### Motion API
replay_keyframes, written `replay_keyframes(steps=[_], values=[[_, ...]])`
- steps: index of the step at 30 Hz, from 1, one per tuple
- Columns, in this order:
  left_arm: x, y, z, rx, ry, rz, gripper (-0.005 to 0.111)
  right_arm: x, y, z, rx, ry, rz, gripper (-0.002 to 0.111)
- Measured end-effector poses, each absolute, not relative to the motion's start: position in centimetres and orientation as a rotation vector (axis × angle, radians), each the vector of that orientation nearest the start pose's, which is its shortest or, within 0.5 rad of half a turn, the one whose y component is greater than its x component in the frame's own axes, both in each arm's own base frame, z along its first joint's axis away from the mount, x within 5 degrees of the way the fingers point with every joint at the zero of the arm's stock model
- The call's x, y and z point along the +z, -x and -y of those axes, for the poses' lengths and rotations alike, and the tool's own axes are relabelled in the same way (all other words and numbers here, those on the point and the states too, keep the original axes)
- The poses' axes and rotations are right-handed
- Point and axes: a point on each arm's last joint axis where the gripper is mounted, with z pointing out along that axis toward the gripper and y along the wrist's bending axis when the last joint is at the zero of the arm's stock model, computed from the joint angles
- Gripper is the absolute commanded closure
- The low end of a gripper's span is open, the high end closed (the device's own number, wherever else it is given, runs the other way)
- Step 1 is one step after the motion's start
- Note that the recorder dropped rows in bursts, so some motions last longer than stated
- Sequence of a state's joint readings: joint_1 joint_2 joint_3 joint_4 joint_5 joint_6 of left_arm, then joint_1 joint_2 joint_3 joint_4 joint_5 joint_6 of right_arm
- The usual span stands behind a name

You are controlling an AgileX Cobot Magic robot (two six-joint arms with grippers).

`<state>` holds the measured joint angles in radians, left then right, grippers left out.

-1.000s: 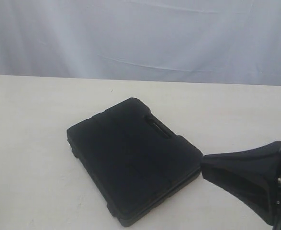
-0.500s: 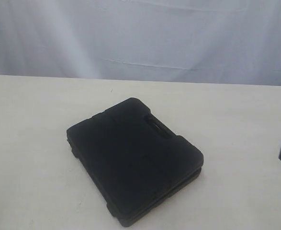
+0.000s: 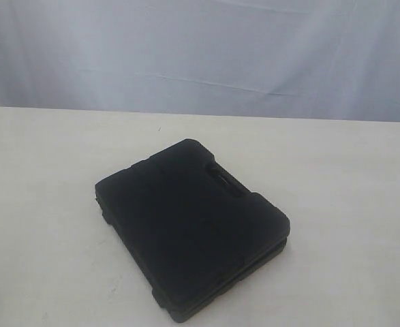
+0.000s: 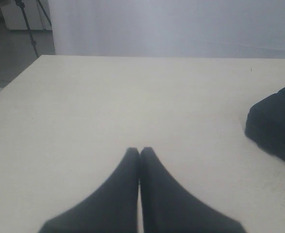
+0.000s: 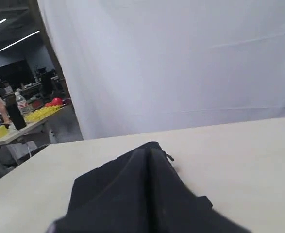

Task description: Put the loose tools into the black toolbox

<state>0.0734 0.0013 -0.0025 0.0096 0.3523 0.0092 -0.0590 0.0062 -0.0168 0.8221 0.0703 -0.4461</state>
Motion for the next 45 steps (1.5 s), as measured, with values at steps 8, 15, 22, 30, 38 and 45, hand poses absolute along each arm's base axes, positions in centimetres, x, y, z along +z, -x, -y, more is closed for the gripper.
replay_keyframes(steps=[8,15,22,30,38,45], values=[[18.2,-5.3,-0.4,0.067,0.053,-1.834,0.107,20.9,-5.7,0.0,0.161,-0.187,-1.526,0.109],[18.2,-5.3,-0.4,0.067,0.053,-1.834,0.107,20.4,-5.7,-0.1,0.023,-0.043,-1.596,0.109],[18.2,-5.3,-0.4,0.067,0.053,-1.834,0.107,19.7,-5.7,-0.1,-0.041,0.027,-1.669,0.109],[18.2,-5.3,-0.4,0.067,0.053,-1.834,0.107,18.4,-5.4,-0.1,-0.113,0.126,-1.808,0.109],[18.2,-5.3,-0.4,0.067,0.053,-1.834,0.107,18.3,-5.4,-0.1,-0.117,0.133,-1.825,0.109],[18.2,-5.3,-0.4,0.067,0.053,-1.834,0.107,18.3,-5.4,-0.1,-0.119,0.135,-1.829,0.109]])
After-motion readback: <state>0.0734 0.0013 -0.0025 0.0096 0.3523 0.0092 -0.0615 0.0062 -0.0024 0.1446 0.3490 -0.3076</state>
